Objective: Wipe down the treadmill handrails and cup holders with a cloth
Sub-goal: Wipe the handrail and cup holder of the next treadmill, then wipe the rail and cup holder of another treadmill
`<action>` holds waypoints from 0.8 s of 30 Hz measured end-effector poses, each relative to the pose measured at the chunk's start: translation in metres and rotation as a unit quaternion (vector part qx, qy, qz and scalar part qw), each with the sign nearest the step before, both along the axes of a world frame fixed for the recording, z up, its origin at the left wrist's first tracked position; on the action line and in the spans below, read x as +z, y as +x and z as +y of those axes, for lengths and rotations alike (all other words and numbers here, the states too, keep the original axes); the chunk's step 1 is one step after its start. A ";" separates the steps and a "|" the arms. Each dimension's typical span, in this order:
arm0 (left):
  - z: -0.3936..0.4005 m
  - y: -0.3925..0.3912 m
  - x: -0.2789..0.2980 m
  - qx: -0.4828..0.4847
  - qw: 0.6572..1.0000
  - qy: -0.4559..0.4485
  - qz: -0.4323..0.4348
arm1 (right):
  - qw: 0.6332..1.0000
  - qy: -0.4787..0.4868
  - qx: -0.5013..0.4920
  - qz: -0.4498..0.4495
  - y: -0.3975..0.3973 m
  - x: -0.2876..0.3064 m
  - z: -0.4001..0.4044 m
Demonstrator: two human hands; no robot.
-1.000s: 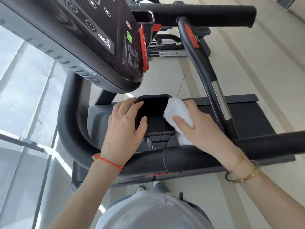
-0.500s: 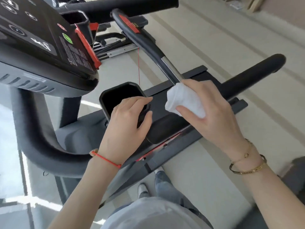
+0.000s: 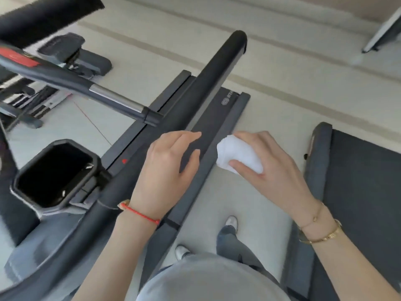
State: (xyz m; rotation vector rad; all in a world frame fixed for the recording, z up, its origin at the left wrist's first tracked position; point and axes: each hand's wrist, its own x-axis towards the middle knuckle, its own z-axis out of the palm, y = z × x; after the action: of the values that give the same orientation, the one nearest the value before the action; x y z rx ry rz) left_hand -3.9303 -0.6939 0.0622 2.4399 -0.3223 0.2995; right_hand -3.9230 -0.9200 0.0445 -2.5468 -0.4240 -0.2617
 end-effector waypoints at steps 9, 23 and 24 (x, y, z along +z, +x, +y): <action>-0.110 0.060 -0.013 -0.133 0.990 0.023 0.028 | 0.988 -0.008 -0.151 0.023 -0.010 -0.013 -0.109; -0.302 0.137 -0.024 -0.330 0.944 -0.004 0.027 | 0.936 -0.019 -0.352 0.013 -0.018 -0.004 -0.246; -0.315 0.142 -0.024 -0.348 0.937 -0.002 0.026 | 0.929 -0.021 -0.370 0.011 -0.019 -0.003 -0.253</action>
State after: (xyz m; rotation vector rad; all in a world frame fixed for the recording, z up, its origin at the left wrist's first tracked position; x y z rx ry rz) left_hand -3.7883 -1.0090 0.0379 2.1542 -1.1151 -0.0769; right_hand -3.9417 -1.1728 0.0410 -2.6396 0.5715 -0.4936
